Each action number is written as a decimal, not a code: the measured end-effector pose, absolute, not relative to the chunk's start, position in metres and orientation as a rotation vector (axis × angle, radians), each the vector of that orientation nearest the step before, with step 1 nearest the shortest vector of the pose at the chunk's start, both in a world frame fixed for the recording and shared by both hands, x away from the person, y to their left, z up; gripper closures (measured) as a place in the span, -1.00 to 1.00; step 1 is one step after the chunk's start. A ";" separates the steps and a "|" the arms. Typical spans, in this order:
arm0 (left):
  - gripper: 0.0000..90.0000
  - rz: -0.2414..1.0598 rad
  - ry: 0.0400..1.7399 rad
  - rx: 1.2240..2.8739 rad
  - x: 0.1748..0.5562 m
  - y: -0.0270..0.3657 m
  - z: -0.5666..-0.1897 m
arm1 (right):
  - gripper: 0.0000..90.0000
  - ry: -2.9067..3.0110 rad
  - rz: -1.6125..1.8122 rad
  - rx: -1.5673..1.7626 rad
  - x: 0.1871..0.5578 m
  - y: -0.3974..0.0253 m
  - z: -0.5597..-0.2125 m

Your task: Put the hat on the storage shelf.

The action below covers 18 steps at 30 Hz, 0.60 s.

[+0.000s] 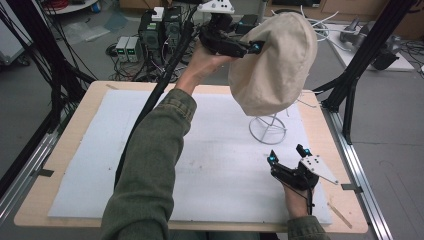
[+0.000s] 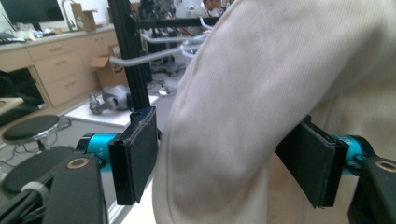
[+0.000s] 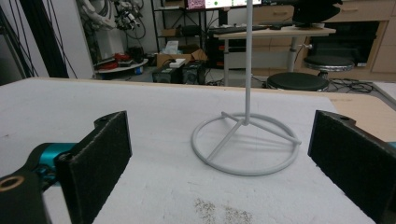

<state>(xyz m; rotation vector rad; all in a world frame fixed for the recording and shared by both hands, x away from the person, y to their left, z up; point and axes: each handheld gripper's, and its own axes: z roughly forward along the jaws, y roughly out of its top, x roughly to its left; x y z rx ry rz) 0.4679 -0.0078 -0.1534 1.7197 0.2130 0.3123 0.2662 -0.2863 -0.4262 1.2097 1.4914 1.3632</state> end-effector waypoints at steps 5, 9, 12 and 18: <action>-0.35 0.308 0.218 1.718 0.467 -0.004 -0.156 | -0.89 1.494 1.364 1.211 0.266 -0.285 -0.426; -0.37 0.292 0.215 1.713 0.464 0.000 -0.157 | -0.89 1.493 1.369 1.209 0.266 -0.285 -0.426; -0.37 0.296 0.215 1.714 0.461 0.007 -0.160 | -0.89 1.495 1.367 1.208 0.266 -0.285 -0.426; -0.40 0.313 0.250 1.676 0.456 0.026 -0.161 | -0.89 1.495 1.362 1.201 0.266 -0.285 -0.426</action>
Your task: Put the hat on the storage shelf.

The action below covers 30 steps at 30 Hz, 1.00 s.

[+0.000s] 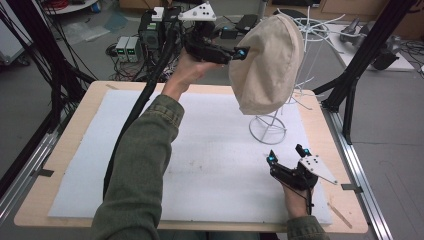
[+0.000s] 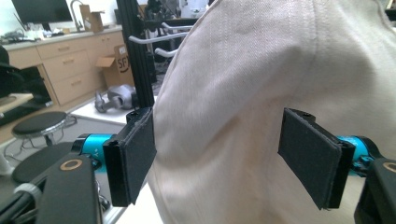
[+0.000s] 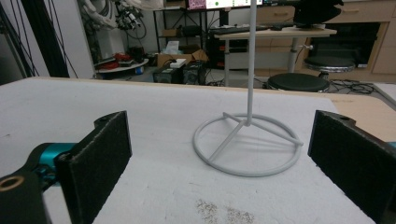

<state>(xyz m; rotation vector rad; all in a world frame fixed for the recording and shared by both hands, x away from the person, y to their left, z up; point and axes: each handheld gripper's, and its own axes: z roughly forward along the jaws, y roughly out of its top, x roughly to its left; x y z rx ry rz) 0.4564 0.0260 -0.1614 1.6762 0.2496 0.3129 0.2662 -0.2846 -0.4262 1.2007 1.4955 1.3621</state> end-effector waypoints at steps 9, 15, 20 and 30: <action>-0.50 0.438 0.299 1.623 0.440 0.055 -0.161 | -0.89 1.494 1.364 1.207 0.266 -0.283 -0.426; -0.50 0.510 0.369 1.551 0.422 0.083 -0.174 | -0.89 1.493 1.365 1.205 0.265 -0.283 -0.426; -0.53 0.554 0.433 1.546 0.406 0.113 -0.189 | -0.89 1.492 1.366 1.209 0.265 -0.282 -0.426; -0.54 0.630 0.514 1.499 0.375 0.166 -0.208 | -0.89 1.500 1.365 1.206 0.265 -0.279 -0.426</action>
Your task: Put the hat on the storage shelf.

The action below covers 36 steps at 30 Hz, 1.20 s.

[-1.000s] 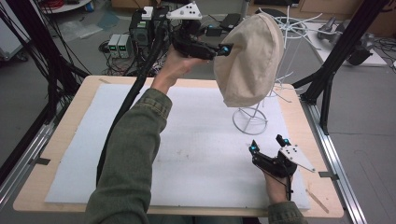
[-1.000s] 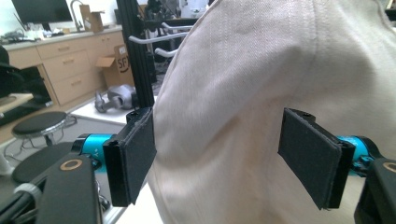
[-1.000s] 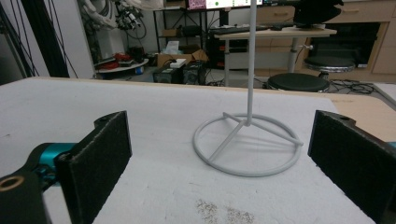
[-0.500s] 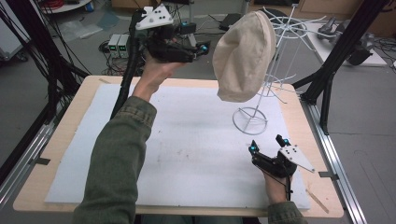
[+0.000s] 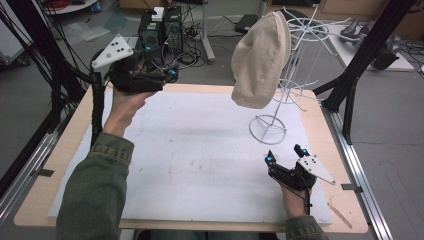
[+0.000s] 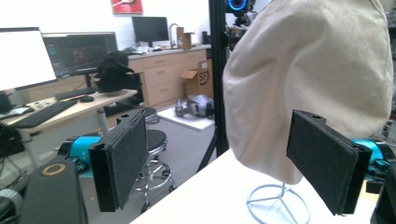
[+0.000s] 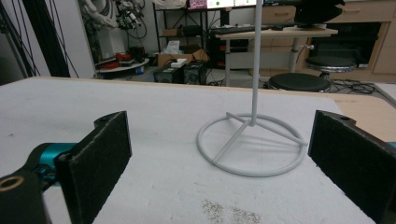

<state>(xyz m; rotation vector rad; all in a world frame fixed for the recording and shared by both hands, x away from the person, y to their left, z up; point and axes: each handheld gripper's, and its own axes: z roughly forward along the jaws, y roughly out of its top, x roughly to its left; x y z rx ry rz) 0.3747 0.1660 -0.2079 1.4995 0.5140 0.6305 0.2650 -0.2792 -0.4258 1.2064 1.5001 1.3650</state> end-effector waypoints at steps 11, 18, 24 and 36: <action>-0.56 0.657 0.578 1.448 0.355 0.207 -0.233 | -0.89 1.500 1.361 1.209 0.265 -0.278 -0.426; -0.57 0.708 0.644 1.442 0.345 0.228 -0.256 | -0.89 1.504 1.358 1.211 0.265 -0.278 -0.426; -0.58 0.715 0.719 1.406 0.338 0.247 -0.283 | -0.89 1.506 1.356 1.208 0.264 -0.277 -0.426; -0.58 0.731 0.829 1.368 0.319 0.276 -0.326 | -0.89 1.508 1.350 1.218 0.264 -0.277 -0.427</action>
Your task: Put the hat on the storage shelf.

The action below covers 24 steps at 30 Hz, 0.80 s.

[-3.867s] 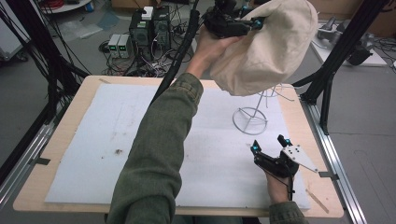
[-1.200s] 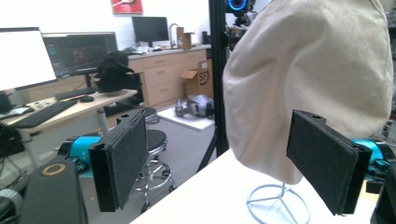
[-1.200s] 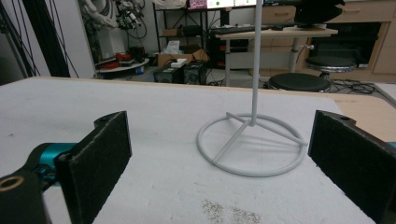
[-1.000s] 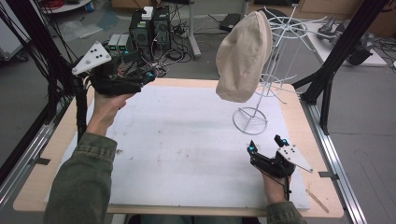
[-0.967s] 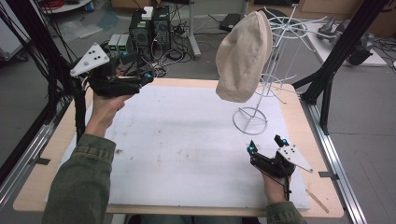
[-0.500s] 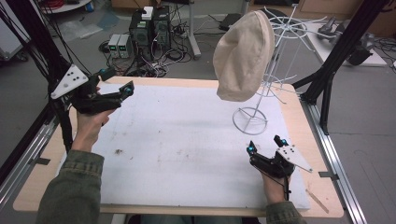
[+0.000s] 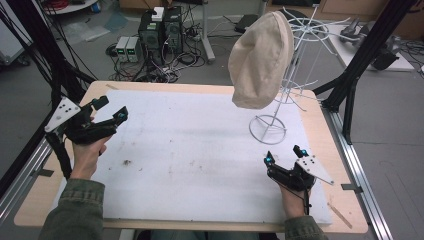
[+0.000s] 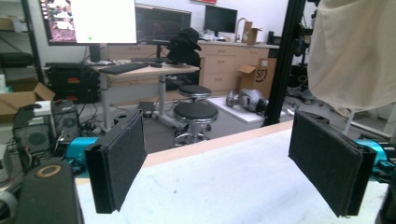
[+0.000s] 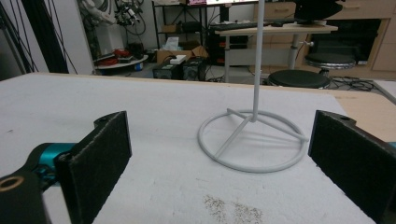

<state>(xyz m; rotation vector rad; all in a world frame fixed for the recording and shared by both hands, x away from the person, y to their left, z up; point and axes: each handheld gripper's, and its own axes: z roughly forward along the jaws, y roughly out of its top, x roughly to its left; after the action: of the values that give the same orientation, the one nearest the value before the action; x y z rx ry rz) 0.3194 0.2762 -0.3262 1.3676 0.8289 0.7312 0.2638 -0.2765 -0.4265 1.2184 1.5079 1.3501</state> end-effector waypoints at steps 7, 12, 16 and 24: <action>-0.58 0.774 0.852 1.373 0.303 0.284 -0.345 | -0.89 1.512 1.344 1.210 0.263 -0.276 -0.427; -0.58 0.801 0.880 1.357 0.294 0.290 -0.357 | -0.89 1.505 1.338 1.214 0.262 -0.276 -0.426; -0.59 0.851 0.910 1.337 0.286 0.296 -0.365 | -0.89 1.498 1.332 1.215 0.262 -0.276 -0.426; -0.62 0.891 0.975 1.312 0.269 0.310 -0.385 | -0.89 1.498 1.313 1.231 0.260 -0.275 -0.427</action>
<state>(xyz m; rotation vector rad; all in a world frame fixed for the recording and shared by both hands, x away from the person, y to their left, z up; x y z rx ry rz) 0.2692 0.3100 -0.3847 1.3118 0.9752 0.8907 0.2604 -0.2754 -0.4267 1.2307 1.4979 1.3125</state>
